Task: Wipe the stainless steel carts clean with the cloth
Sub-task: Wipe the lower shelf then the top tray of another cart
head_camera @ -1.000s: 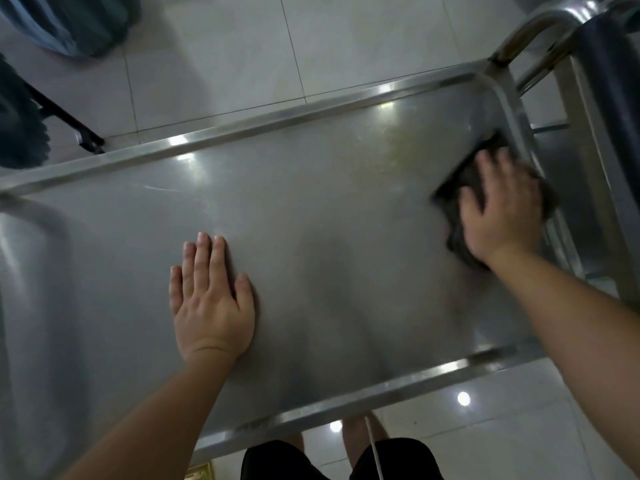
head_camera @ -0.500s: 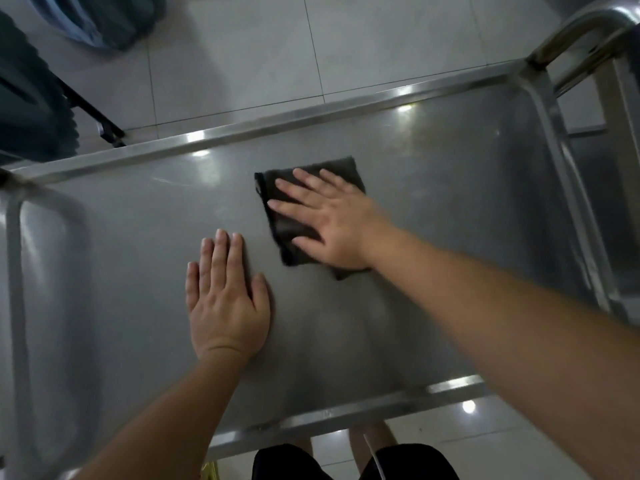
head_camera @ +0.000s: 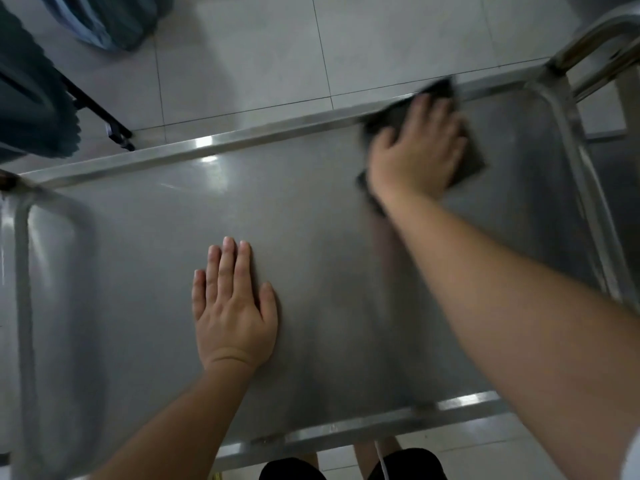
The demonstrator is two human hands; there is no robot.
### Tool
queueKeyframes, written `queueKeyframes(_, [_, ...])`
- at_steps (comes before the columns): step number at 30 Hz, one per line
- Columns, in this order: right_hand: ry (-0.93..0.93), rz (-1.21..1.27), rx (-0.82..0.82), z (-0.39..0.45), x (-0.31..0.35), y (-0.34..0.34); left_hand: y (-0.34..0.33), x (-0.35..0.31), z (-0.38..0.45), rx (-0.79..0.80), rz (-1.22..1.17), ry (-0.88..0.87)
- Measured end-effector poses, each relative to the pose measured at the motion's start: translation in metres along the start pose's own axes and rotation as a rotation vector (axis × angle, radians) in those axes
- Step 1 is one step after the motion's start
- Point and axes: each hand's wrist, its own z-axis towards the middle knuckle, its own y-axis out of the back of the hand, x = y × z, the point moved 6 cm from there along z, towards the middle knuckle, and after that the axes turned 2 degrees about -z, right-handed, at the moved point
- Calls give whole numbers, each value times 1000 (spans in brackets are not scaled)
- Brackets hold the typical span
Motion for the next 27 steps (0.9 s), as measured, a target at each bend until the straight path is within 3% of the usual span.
queueKeyframes(4, [910, -121, 313, -92, 112, -43, -1, 0, -1, 8, 6, 7])
queueKeyframes(7, [1150, -152, 386, -87, 118, -43, 0, -1, -1, 19, -1, 5])
queueKeyframes(10, [1064, -140, 326, -42, 91, -31, 3, -3, 0, 15, -7, 11])
queueKeyframes(14, [654, -94, 171, 46, 8, 3, 4, -5, 1, 31, -14, 9])
queueKeyframes(18, [373, -86, 161, 115, -85, 38, 4, -4, 0, 22, -20, 10])
queueKeyframes(22, [378, -94, 197, 114, -138, 50, 4, -5, 1, 22, -23, 23])
queueKeyframes(27, [439, -92, 129, 12, -215, 56, 6, -7, 2, 40, -25, 30])
